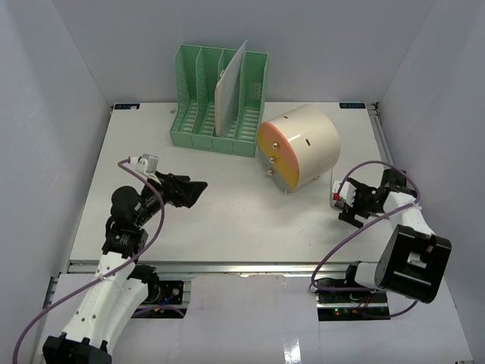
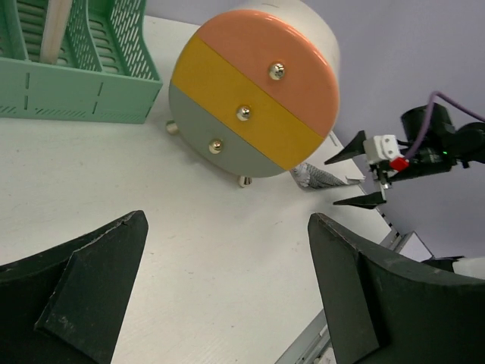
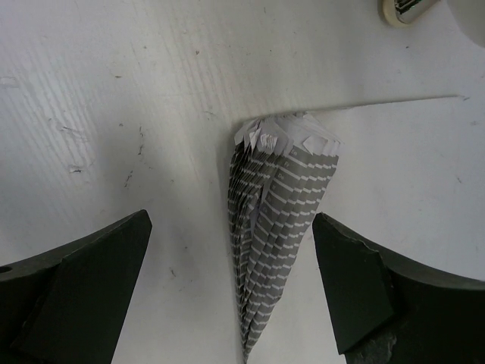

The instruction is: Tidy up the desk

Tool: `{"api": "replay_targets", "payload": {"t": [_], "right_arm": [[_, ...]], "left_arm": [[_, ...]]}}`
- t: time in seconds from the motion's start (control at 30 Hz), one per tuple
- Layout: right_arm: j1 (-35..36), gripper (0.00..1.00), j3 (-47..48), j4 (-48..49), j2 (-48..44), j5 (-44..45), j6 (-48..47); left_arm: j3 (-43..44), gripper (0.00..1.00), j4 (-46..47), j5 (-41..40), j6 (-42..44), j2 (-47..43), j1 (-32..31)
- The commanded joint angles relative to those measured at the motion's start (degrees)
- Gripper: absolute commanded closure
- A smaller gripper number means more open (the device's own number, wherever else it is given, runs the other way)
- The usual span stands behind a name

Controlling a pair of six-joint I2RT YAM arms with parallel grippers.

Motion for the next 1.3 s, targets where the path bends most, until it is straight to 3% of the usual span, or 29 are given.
{"api": "replay_targets", "payload": {"t": [0.0, 0.23, 0.3, 0.4, 0.5, 0.6, 0.77, 0.93, 1.1, 1.27], "right_arm": [[0.4, 0.04, 4.1, 4.8, 7.5, -1.7, -1.3], [1.1, 0.09, 4.6, 8.2, 14.1, -0.9, -0.4], [1.2, 0.16, 4.6, 7.5, 15.4, -0.5, -1.0], [1.2, 0.39, 4.9, 4.5, 17.6, -0.2, -3.2], [1.2, 0.74, 5.0, 0.6, 19.0, 0.2, -5.6], [1.2, 0.91, 3.0, -1.3, 17.7, 1.4, -7.5], [1.2, 0.92, 0.9, -6.3, 12.0, 1.8, -10.5], [1.1, 0.92, 2.5, -20.0, 0.6, -2.4, -17.6], [1.7, 0.92, 6.0, -37.9, -6.3, -7.0, -27.3], [9.9, 0.92, 4.0, -38.3, -13.8, -5.4, -24.1]], "left_arm": [[-3.4, 0.02, -3.0, 2.7, -2.8, -3.8, 0.2], [-7.8, 0.02, -2.5, 4.6, -7.4, -5.6, 0.2], [-8.8, 0.02, -2.1, 4.2, -9.1, -6.0, 0.2], [-10.4, 0.02, -1.3, 4.6, -11.9, -5.4, 0.2], [-13.3, 0.02, 2.0, 7.5, -17.0, -4.5, 0.2], [-16.2, 0.02, 5.4, 8.9, -19.9, -4.2, 0.0], [-19.0, 0.02, 9.7, 8.8, -24.6, -4.3, -0.7], [-19.3, 0.02, 13.5, 6.1, -26.9, -0.8, -4.0], [-17.6, 0.02, 19.1, 1.1, -27.2, 8.2, -10.5], [-14.0, 0.02, 24.2, -2.7, -27.4, 19.2, -17.6]]}}
